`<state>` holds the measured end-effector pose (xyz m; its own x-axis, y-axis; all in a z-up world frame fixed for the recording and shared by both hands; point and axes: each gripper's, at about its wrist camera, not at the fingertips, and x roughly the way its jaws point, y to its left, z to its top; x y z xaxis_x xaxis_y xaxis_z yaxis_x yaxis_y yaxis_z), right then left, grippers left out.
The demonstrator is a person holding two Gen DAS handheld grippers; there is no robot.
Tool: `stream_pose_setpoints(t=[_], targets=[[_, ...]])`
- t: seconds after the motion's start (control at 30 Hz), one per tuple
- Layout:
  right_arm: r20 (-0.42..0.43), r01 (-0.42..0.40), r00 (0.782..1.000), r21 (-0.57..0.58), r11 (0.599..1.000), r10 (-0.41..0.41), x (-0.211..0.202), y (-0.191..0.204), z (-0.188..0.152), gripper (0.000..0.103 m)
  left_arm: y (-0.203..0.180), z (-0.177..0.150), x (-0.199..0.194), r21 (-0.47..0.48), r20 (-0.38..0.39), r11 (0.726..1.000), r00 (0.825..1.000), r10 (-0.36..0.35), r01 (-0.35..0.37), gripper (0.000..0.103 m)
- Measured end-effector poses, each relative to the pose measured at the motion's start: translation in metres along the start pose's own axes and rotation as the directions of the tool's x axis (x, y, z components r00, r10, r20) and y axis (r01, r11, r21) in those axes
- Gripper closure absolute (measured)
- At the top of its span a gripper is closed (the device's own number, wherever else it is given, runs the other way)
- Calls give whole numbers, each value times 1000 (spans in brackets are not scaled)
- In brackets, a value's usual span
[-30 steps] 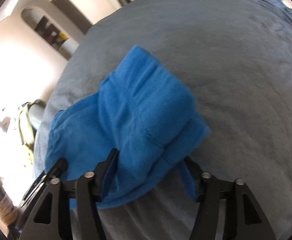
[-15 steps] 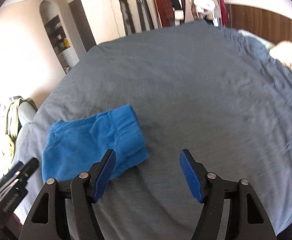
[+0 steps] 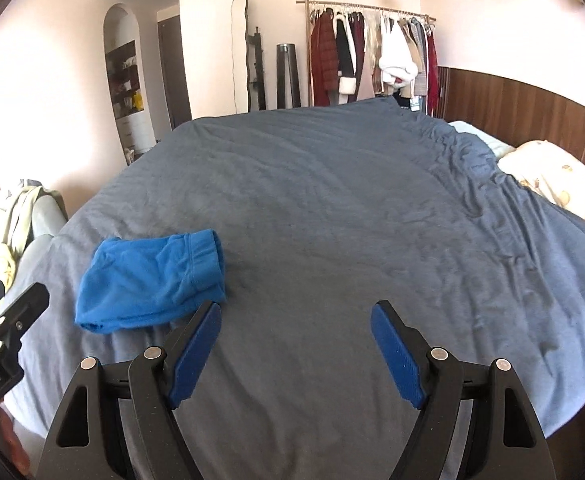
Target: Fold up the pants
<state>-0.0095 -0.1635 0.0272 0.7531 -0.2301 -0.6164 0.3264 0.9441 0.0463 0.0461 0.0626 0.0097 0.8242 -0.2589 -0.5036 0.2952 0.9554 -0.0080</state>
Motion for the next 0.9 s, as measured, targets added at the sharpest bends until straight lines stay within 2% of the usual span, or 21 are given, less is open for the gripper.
stream_pose_setpoints(t=[0.3,0.6,0.9], targets=[[-1,-7,1000,41,999,7,-30,-25,-22,25,-27,-14,-29,49,-10,999,1000,8,-7,2],[47,-9,999,48,999,7,-58,-39,-30,25,-38,-23,-52,34,8,999,1000,-11,11,0],[61,-14,998,40,999,11,-67,-41,-35,25,-41,-26,-61,36,15,999,1000,-12,11,0]])
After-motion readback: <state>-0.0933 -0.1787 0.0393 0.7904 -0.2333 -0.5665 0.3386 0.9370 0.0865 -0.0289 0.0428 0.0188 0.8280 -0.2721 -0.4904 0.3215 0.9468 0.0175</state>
